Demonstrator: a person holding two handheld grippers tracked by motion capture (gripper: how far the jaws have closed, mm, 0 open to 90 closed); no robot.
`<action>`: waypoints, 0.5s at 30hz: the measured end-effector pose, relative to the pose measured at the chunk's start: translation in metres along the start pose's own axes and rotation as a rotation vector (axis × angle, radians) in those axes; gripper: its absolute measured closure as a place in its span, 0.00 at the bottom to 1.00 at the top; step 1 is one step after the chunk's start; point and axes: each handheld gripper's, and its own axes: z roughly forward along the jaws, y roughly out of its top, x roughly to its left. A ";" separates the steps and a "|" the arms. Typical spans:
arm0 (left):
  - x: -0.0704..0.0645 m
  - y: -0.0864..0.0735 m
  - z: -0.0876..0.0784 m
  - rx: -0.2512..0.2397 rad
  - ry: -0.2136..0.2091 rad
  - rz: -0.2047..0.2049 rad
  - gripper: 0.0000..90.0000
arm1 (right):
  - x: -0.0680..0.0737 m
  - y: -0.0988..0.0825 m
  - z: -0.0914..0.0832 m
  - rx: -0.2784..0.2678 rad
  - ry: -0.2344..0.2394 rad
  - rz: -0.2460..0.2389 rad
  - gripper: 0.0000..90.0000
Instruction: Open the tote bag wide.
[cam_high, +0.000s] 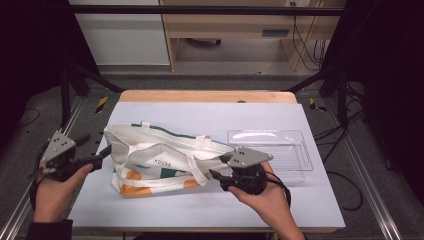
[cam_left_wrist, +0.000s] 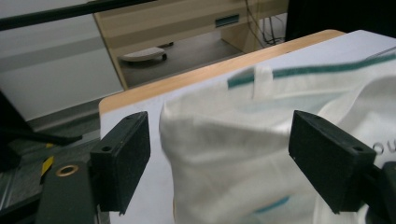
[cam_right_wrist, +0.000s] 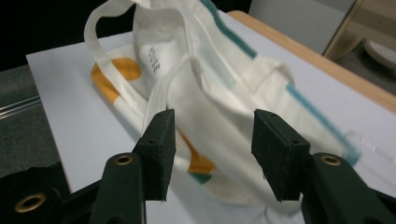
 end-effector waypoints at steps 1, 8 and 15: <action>0.003 0.009 0.004 0.000 -0.012 0.012 0.24 | -0.001 0.007 0.003 -0.003 -0.001 -0.009 0.57; 0.006 0.043 0.038 0.059 -0.070 0.082 0.34 | 0.003 0.048 0.037 0.011 0.044 -0.038 0.59; 0.018 0.054 0.065 0.125 -0.108 0.107 0.39 | 0.014 0.059 0.089 0.147 0.072 -0.029 0.51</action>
